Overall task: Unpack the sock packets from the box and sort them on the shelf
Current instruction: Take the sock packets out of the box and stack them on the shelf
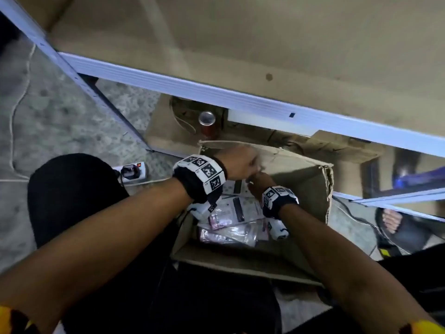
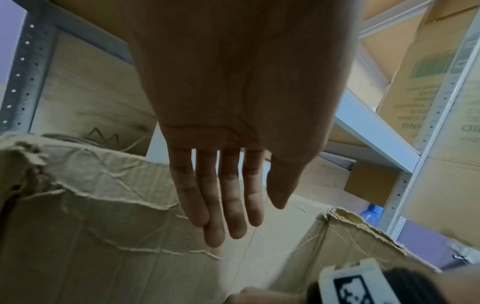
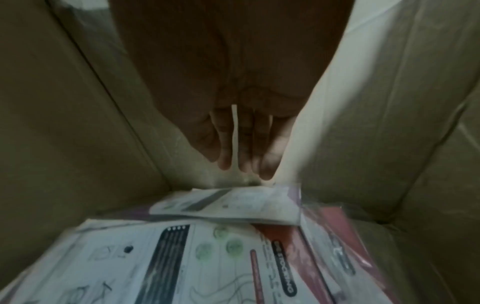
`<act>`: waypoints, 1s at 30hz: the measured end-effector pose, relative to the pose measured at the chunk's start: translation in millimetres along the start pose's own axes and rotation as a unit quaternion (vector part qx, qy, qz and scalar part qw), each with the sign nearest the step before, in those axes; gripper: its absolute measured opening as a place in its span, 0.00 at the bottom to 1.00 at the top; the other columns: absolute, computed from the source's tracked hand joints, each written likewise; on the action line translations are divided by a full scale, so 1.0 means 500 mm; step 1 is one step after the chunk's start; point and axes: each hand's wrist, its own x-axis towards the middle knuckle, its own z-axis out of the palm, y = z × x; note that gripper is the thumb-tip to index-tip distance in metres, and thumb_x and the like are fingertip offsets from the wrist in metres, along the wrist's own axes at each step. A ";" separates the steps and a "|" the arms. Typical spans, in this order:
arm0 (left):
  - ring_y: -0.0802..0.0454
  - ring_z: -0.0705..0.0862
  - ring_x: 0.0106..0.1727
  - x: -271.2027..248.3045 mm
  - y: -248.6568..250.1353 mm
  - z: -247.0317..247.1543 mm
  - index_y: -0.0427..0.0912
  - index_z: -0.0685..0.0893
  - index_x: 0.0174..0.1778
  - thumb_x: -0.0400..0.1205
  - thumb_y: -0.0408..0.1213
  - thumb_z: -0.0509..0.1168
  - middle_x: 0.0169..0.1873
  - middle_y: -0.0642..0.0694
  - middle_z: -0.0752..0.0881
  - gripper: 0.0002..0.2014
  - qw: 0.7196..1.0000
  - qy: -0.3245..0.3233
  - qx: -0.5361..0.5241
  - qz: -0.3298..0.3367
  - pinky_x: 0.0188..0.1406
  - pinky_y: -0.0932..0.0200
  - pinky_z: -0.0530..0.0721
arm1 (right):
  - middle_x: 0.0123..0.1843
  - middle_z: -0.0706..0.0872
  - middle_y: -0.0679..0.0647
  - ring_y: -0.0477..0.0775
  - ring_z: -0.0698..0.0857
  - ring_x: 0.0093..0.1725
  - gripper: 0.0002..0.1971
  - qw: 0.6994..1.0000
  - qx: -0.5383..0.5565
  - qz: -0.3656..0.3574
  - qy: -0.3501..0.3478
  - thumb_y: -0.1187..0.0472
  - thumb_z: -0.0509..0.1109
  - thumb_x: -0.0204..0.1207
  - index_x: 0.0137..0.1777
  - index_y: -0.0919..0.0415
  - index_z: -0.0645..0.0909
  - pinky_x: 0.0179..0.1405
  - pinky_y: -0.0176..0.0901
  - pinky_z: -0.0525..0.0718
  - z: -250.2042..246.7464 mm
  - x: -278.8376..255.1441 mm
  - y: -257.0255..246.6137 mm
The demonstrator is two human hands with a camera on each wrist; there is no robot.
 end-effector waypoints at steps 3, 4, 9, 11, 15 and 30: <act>0.46 0.85 0.55 0.016 -0.007 -0.002 0.43 0.87 0.52 0.84 0.42 0.64 0.54 0.45 0.88 0.09 1.000 -0.005 0.000 -0.006 0.55 0.52 0.82 | 0.72 0.80 0.65 0.65 0.80 0.70 0.19 0.999 0.017 0.051 0.003 0.62 0.63 0.84 0.74 0.64 0.76 0.69 0.53 0.78 0.024 0.008 0.003; 0.46 0.86 0.53 0.018 -0.005 -0.007 0.43 0.86 0.51 0.84 0.42 0.64 0.52 0.45 0.89 0.09 1.000 -0.003 -0.005 -0.010 0.51 0.53 0.83 | 0.73 0.78 0.65 0.65 0.79 0.71 0.22 0.998 0.020 0.056 0.010 0.62 0.63 0.83 0.77 0.64 0.72 0.69 0.53 0.77 0.035 0.009 0.004; 0.44 0.85 0.52 0.039 -0.016 -0.012 0.42 0.85 0.51 0.84 0.43 0.63 0.51 0.45 0.88 0.09 1.000 -0.008 0.000 -0.014 0.51 0.49 0.83 | 0.80 0.69 0.62 0.63 0.74 0.76 0.35 0.996 0.039 0.082 -0.003 0.55 0.70 0.79 0.83 0.59 0.59 0.70 0.53 0.75 0.082 0.013 0.029; 0.44 0.85 0.54 0.043 -0.019 -0.012 0.43 0.85 0.52 0.84 0.45 0.62 0.52 0.44 0.87 0.10 1.000 -0.021 0.011 -0.017 0.55 0.46 0.84 | 0.83 0.64 0.59 0.61 0.70 0.80 0.41 0.995 0.038 0.087 -0.018 0.50 0.72 0.76 0.84 0.57 0.55 0.74 0.51 0.73 0.092 0.021 0.042; 0.44 0.85 0.55 0.053 -0.019 -0.009 0.43 0.85 0.54 0.85 0.45 0.62 0.52 0.45 0.88 0.11 0.999 -0.026 0.026 -0.019 0.56 0.47 0.84 | 0.81 0.66 0.66 0.63 0.72 0.77 0.32 0.994 -0.006 0.097 -0.048 0.57 0.70 0.81 0.81 0.65 0.62 0.33 0.10 0.74 0.101 0.051 0.070; 0.44 0.85 0.55 0.071 -0.003 0.000 0.48 0.85 0.51 0.83 0.49 0.64 0.53 0.45 0.87 0.10 0.997 -0.029 0.067 -0.011 0.56 0.47 0.84 | 0.64 0.84 0.61 0.61 0.82 0.66 0.18 0.996 0.058 0.054 -0.051 0.63 0.74 0.76 0.65 0.62 0.81 0.56 0.39 0.76 0.079 -0.009 0.100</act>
